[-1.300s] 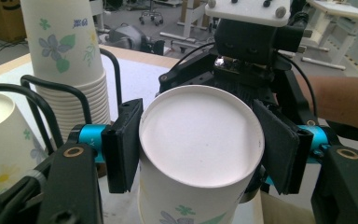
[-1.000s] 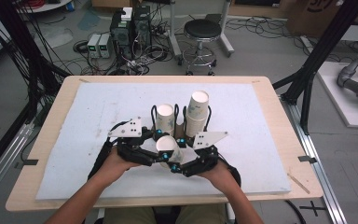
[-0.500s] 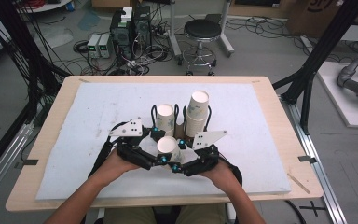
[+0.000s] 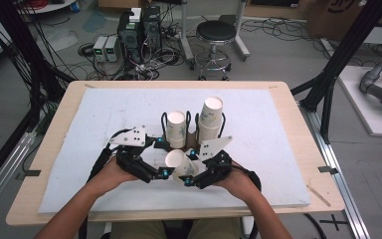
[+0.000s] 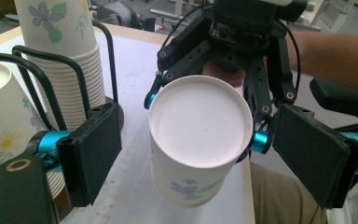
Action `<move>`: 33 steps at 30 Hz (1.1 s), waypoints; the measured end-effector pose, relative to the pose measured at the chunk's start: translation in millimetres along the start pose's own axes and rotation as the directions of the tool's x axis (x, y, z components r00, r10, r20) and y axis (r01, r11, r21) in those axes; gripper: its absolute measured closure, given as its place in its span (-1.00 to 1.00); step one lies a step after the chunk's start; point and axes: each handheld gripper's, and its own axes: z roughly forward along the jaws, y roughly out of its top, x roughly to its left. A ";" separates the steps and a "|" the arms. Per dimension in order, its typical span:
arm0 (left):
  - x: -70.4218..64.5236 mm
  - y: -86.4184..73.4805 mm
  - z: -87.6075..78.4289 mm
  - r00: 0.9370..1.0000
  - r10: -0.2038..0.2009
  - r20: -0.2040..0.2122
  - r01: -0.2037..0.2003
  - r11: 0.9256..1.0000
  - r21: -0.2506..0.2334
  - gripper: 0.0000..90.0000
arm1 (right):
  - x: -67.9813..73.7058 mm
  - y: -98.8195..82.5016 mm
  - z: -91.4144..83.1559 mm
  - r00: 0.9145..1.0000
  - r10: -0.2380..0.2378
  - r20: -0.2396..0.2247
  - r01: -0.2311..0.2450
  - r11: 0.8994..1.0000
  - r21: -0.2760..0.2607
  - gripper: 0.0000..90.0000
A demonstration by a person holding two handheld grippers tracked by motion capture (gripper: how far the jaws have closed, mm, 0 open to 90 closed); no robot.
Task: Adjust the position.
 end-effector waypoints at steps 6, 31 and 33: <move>-0.3 -1.0 -1.0 1.000 0.014 0.009 -0.014 0.999 0.036 -0.65 | -0.8 8.7 -2.0 0.999 -0.033 -0.014 0.034 0.998 0.046 -0.23; -5.8 -0.9 14.4 0.994 0.069 0.086 -0.086 0.974 0.209 -0.41 | 4.7 43.3 10.2 0.985 -0.138 -0.099 0.165 0.917 0.363 -0.23; -5.8 -1.0 15.9 0.994 0.069 0.087 -0.086 0.973 0.214 -0.41 | 5.0 43.7 11.3 0.984 -0.144 -0.101 0.172 0.912 0.373 -0.23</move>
